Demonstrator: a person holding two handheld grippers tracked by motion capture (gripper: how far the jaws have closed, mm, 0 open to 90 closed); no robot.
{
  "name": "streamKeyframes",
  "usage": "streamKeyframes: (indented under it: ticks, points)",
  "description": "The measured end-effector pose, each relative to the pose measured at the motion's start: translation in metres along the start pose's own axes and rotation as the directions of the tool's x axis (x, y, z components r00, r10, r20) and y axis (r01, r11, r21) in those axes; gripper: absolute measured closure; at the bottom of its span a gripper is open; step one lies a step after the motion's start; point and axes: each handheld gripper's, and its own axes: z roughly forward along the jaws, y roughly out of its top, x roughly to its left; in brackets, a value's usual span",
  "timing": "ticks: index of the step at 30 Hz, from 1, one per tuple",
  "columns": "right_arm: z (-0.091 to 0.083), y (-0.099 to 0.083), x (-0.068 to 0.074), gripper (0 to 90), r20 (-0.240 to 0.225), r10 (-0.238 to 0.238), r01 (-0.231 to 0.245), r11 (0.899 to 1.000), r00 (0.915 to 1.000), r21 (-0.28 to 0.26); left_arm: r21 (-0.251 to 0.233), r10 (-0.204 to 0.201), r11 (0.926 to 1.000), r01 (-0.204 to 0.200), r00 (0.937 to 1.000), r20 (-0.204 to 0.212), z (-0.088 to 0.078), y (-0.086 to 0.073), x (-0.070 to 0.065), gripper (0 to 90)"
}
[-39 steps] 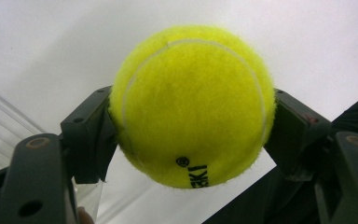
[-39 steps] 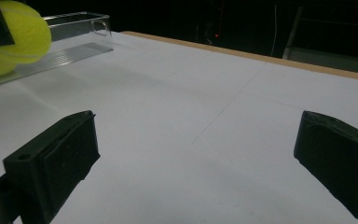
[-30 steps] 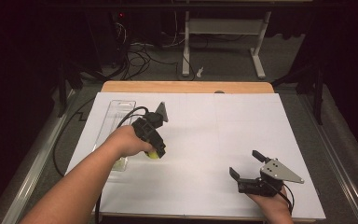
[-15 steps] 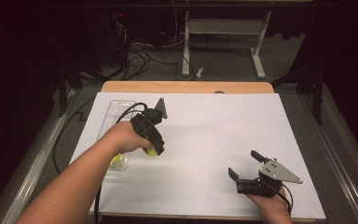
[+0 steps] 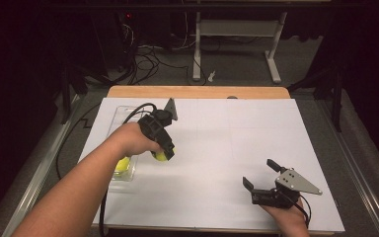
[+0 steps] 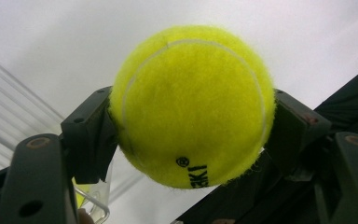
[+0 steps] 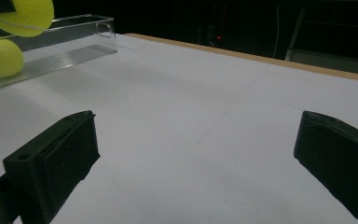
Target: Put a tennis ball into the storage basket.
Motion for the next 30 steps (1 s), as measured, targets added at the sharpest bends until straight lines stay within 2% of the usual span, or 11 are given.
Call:
streamKeyframes:
  ticks: [10,20,23,30]
  points:
    - [-0.002,0.0,-0.003,0.5,0.023,0.004,-0.004,1.0,0.9997,0.006,-0.01,0.0,0.9999,0.0,1.0,0.001,-0.008,0.004,0.0,27.0]
    - [-0.001,-0.001,-0.001,0.5,0.021,0.005,-0.006,1.0,0.9998,0.02,-0.028,-0.006,0.9996,0.005,1.0,-0.003,-0.014,0.008,0.006,27.0]
    - [0.0,-0.001,-0.001,0.5,0.019,0.0,0.0,1.0,0.9998,0.023,-0.035,-0.018,0.9992,0.018,0.9998,0.002,-0.016,0.01,0.01,27.0]
    - [0.001,-0.001,0.002,0.5,0.014,-0.01,0.01,1.0,0.9999,0.026,-0.046,-0.051,0.9977,0.051,0.9985,-0.016,-0.023,0.012,0.027,27.0]
